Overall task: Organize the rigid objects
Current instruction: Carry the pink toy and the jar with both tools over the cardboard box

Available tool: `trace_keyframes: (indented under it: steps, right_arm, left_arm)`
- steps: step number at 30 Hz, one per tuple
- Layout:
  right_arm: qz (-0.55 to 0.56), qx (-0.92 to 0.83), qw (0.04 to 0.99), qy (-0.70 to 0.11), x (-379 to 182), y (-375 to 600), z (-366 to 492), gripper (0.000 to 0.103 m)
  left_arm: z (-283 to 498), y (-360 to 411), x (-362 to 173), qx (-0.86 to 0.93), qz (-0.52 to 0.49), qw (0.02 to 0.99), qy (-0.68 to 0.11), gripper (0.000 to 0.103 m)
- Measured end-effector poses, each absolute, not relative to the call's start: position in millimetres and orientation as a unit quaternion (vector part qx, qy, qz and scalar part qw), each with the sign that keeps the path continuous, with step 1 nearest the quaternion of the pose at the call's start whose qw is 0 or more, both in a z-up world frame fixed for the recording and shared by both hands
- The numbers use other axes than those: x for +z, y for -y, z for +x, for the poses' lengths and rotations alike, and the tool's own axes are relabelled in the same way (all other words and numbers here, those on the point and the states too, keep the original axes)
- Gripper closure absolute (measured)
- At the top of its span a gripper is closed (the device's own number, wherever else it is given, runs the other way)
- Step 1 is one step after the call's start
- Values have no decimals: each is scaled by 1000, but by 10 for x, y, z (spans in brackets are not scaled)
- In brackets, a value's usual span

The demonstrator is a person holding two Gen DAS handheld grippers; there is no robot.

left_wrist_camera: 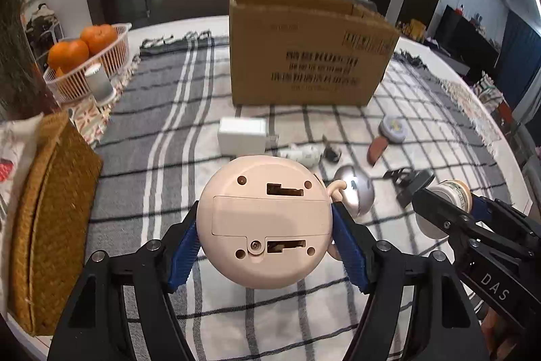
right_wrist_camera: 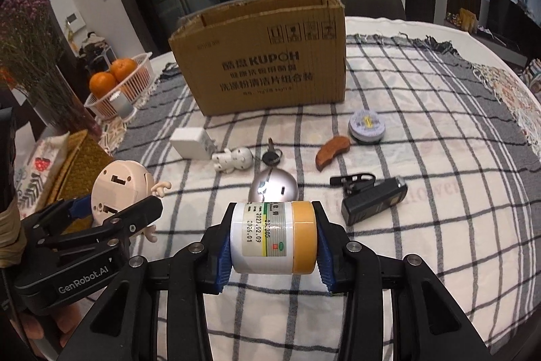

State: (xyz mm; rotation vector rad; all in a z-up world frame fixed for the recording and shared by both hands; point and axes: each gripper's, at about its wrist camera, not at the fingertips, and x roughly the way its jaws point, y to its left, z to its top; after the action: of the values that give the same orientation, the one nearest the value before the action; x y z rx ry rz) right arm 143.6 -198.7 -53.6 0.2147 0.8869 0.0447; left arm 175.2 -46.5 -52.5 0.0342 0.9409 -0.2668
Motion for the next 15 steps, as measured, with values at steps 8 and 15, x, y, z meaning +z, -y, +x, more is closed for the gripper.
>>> trace_keyframes:
  steps: [8,15]
  right_arm:
    - [105,31,914,-389,-245,2031,1476,62]
    - [112,31,925,-361,-48,2115,1554,62]
  left_arm:
    - [1801,496,-191,-128,14,902,-413,31]
    - [1898,544,27,-132,14,913,-385,31]
